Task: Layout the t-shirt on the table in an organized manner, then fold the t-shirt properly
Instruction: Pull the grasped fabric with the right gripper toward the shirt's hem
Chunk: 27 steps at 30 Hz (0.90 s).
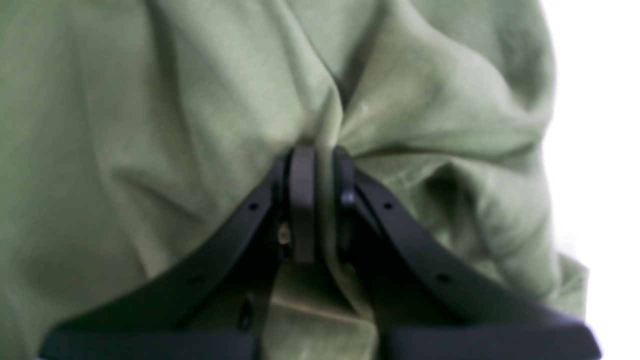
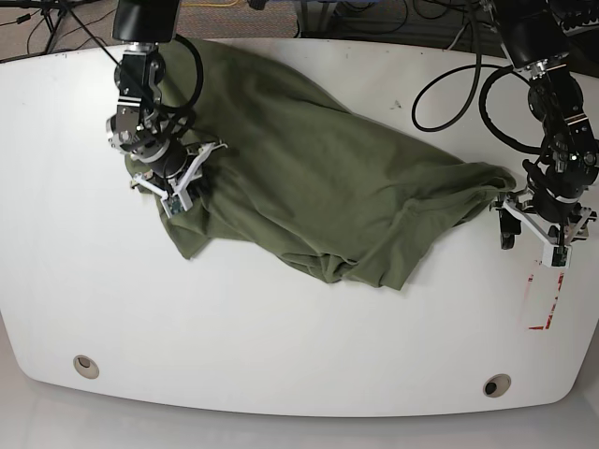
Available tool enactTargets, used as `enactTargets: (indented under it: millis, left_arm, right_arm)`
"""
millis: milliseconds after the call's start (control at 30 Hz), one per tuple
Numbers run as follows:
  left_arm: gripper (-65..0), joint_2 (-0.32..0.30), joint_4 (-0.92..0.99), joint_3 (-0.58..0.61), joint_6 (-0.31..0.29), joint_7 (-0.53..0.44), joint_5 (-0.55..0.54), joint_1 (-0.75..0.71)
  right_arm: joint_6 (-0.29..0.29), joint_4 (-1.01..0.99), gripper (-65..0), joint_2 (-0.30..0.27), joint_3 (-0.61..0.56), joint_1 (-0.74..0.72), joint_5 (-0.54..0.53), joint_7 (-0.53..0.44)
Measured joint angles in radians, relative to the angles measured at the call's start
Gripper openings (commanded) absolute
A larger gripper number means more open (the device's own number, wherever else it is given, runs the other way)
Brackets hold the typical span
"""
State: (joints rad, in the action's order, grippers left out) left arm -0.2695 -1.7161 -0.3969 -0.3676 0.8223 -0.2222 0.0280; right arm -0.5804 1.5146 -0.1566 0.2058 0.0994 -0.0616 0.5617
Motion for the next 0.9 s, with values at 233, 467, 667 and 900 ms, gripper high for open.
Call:
enactTargets:
  millis: [233, 467, 667, 900]
  left_arm:
    - [-19.7, 0.0, 0.019, 0.026, 0.0, 0.0, 0.0, 0.025]
    - [-19.7, -0.001, 0.019, 0.026, 0.0, 0.0, 0.0, 0.027]
    - [-19.7, -0.001, 0.019, 0.02, 0.0, 0.0, -0.001, 0.028]
    - [-19.7, -0.003, 0.018, -0.063, 0.0, 0.0, -0.003, 0.029]
  right_arm:
    - [0.002, 0.082, -59.5, -0.002, 0.007, 0.09, -0.001, 0.008]
    - [0.001, 0.19, -28.5, -0.003, 0.031, 0.138, 0.021, 0.061]
    - [-0.001, 0.283, -2.2, -0.001, 0.014, 0.096, 0.016, 0.049]
    - [-0.006, 0.272, -0.8, 0.018, -0.146, -0.022, 0.007, 0.045]
